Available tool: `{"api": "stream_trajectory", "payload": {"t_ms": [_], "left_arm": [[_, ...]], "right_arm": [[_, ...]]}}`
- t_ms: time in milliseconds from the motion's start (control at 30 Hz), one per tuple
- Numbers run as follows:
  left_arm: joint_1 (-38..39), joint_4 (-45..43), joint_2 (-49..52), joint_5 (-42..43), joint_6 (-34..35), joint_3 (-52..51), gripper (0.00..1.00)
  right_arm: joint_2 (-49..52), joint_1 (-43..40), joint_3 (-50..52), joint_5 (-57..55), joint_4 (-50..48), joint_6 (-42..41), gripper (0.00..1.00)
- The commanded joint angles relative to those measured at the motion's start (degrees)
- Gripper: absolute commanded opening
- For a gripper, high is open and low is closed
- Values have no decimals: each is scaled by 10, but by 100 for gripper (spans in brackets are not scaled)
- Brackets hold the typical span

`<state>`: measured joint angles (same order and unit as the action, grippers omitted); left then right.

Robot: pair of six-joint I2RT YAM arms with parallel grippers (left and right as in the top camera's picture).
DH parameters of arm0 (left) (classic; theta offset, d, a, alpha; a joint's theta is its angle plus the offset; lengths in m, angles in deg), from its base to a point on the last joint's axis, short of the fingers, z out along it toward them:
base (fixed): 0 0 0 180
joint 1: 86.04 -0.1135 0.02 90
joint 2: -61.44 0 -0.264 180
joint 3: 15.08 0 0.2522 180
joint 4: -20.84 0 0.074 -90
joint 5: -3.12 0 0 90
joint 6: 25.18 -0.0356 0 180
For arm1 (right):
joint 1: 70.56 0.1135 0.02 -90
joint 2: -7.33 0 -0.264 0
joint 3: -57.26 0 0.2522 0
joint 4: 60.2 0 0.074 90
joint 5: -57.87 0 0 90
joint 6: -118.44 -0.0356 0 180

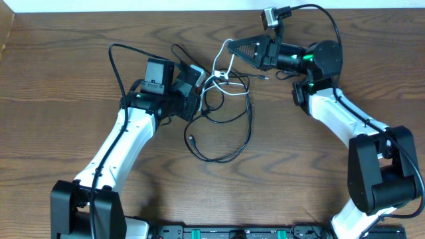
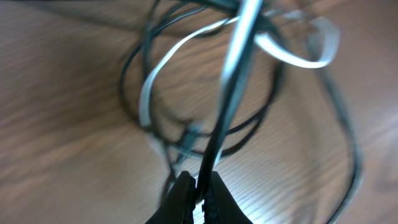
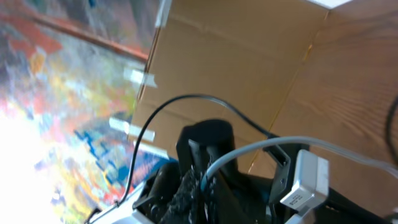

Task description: Untangle cables

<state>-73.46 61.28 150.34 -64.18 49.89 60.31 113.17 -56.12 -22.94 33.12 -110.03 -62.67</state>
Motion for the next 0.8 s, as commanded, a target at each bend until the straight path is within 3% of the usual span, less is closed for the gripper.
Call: {"api": "stream_trajectory", "payload": {"t_ms": [0, 300, 367, 500, 533, 667, 767], "left_arm": [[-26, 5, -19, -103, 50, 5, 8], [-55, -7, -111, -45, 73, 5, 8], [-55, -15, -126, -15, 73, 5, 8], [-55, -33, -141, 21, 73, 5, 8], [-55, -37, -142, 27, 73, 5, 8], [-55, -38, -142, 29, 74, 5, 8], [-55, -38, -142, 36, 73, 5, 8]], "right_arm": [[1, -23, -6, 5, 31, 29, 2], [1, -42, -6, -4, 181, 139, 1], [1, -41, -6, -4, 182, 146, 11], [1, -39, -6, -4, 182, 152, 56], [1, -39, -6, -3, 182, 156, 60], [1, -39, -6, 3, 182, 160, 59], [1, -39, -6, 3, 182, 160, 47]]}}
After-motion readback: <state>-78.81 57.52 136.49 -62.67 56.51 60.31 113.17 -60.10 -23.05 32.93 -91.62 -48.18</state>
